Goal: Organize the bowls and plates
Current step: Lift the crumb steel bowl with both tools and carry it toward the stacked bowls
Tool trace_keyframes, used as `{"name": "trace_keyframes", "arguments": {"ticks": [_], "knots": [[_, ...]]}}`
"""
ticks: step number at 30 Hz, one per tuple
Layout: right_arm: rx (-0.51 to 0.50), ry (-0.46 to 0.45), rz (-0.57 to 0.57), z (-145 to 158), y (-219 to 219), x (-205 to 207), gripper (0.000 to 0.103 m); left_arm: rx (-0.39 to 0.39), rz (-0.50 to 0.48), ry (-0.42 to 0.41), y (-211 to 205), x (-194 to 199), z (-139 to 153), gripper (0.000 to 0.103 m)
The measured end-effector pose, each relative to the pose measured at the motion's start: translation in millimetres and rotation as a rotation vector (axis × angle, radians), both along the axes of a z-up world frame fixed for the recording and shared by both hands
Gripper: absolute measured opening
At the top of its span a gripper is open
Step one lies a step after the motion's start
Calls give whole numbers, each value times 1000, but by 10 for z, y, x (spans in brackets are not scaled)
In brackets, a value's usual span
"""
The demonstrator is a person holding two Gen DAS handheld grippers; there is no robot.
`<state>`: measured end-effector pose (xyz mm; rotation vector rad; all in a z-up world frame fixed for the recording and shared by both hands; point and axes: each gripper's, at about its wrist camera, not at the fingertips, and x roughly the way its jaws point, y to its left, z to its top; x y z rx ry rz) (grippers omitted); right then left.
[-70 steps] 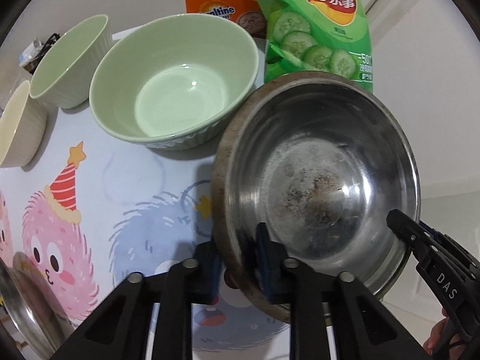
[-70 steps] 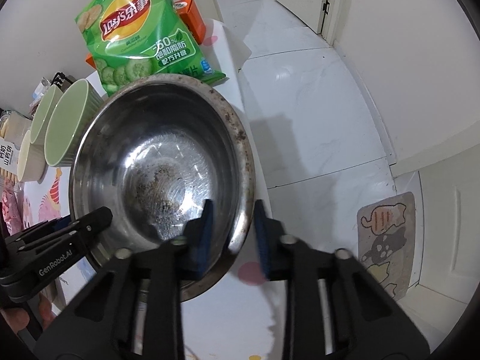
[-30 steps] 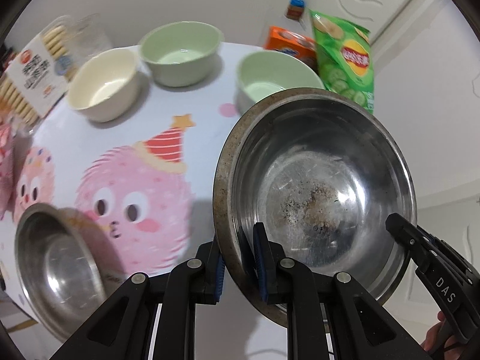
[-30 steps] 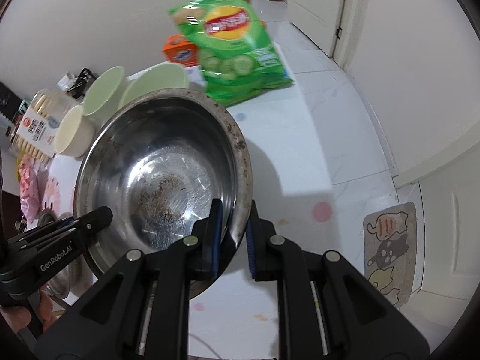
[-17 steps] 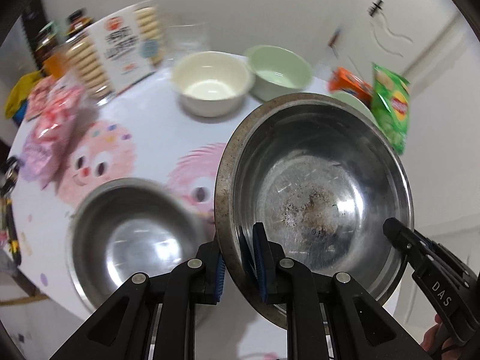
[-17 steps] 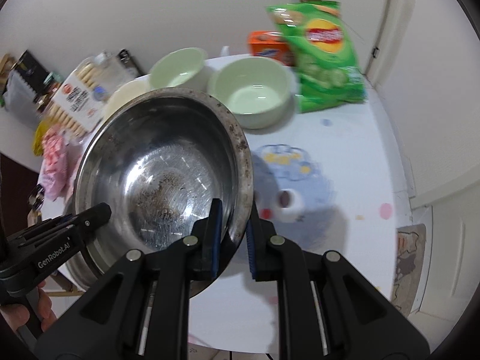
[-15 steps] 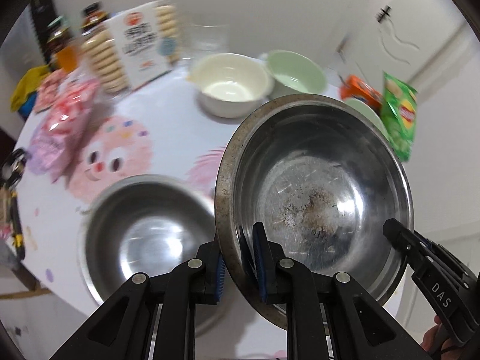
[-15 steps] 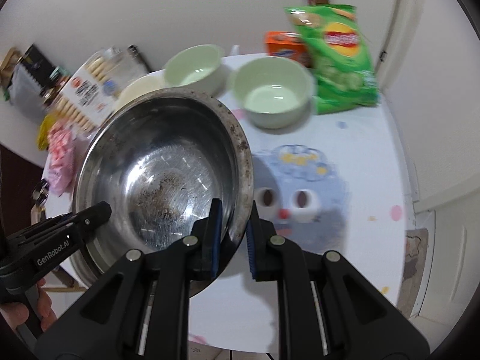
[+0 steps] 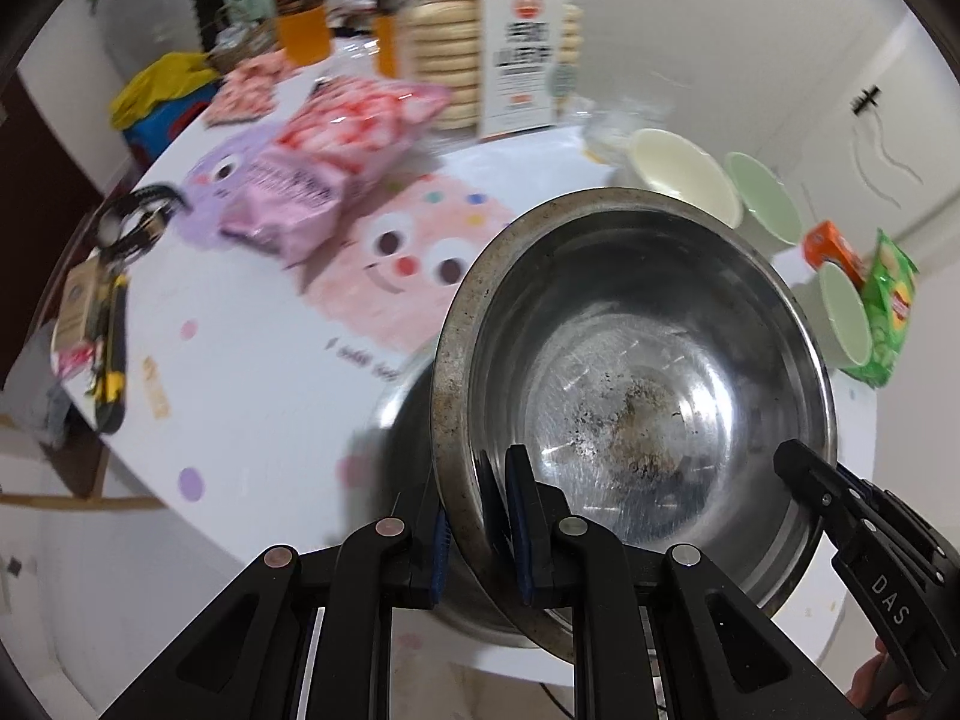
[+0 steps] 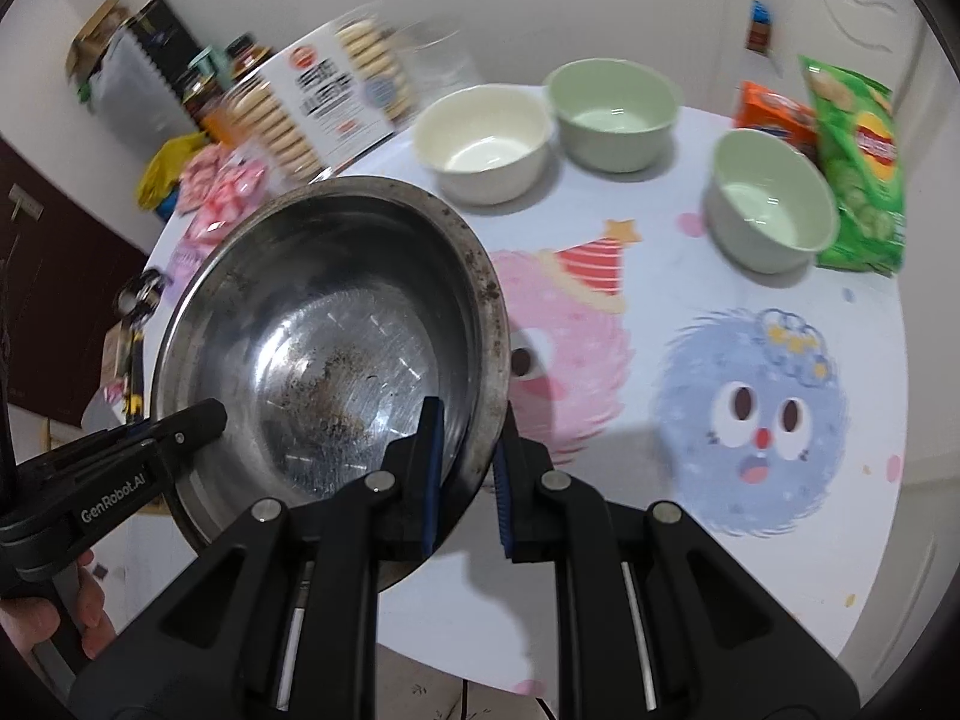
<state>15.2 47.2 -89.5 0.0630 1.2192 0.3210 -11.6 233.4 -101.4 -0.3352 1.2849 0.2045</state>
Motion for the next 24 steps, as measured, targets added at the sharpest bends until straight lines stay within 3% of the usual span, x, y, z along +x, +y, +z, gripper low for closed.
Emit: {"name": "trace_keyframes", "arguments": {"ticks": [11, 24], "knots": [[-39, 49, 115, -244, 393, -119, 20, 14, 68, 63, 290, -196, -244, 16], [-131, 75, 145, -429, 453, -141, 21, 15, 62, 102, 200, -206, -451, 17]]}}
